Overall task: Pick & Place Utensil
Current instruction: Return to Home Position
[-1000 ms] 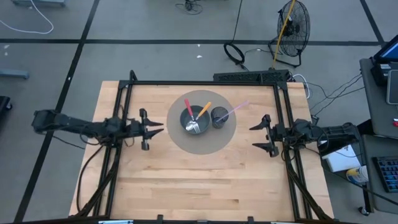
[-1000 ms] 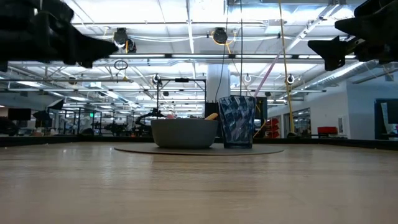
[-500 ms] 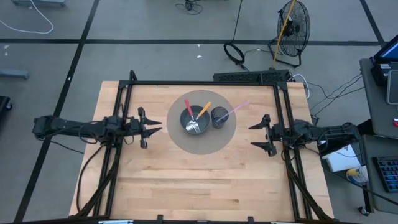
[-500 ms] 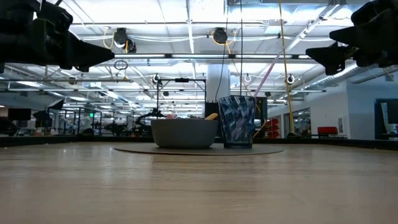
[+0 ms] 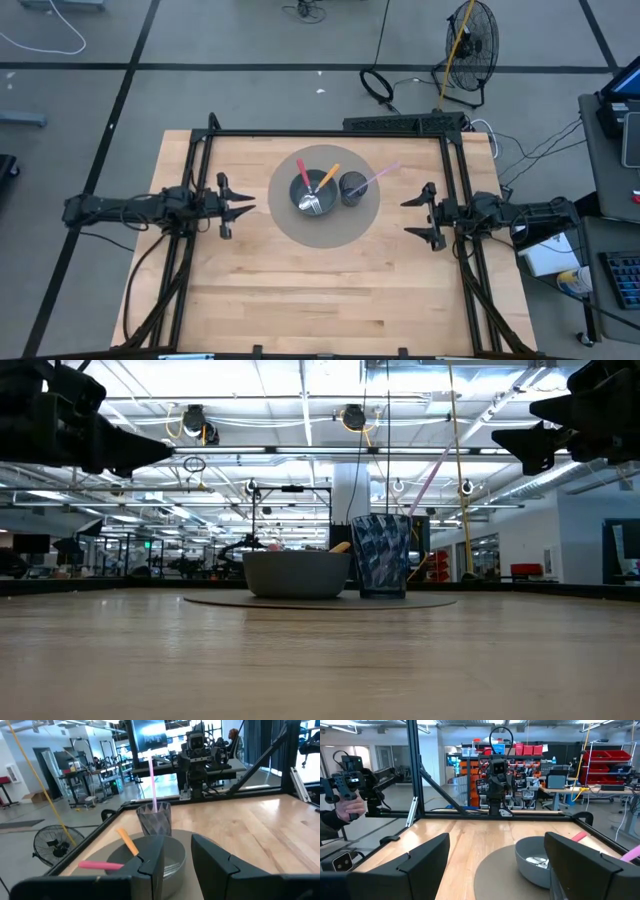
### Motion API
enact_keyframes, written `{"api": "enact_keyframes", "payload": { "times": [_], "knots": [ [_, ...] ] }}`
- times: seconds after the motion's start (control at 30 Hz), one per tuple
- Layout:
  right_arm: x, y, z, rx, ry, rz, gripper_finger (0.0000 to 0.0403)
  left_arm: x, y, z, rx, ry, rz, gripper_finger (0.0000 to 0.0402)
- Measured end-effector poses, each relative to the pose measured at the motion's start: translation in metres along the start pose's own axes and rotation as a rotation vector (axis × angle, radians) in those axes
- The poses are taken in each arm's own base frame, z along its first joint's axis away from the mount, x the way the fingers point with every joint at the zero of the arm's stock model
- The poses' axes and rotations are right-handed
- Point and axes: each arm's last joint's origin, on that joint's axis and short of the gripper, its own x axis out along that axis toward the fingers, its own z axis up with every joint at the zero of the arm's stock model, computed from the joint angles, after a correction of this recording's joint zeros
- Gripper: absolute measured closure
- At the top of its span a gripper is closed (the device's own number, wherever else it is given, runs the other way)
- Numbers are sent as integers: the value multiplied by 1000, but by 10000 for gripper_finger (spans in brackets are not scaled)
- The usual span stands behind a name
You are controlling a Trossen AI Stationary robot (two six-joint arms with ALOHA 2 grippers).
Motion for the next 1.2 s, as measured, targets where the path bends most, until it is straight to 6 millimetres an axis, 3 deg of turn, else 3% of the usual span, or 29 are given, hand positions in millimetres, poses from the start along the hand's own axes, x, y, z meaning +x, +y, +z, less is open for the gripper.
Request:
{"api": "enact_keyframes", "payload": {
  "times": [0.43,1.2],
  "knots": [
    [0,0,0,-2,0,4,85,-12,-3,-1,-33,2,-53,298],
    [0,0,-3,-37,28,4,85,-13,-6,0,-91,-16,-82,298]
  ]
}}
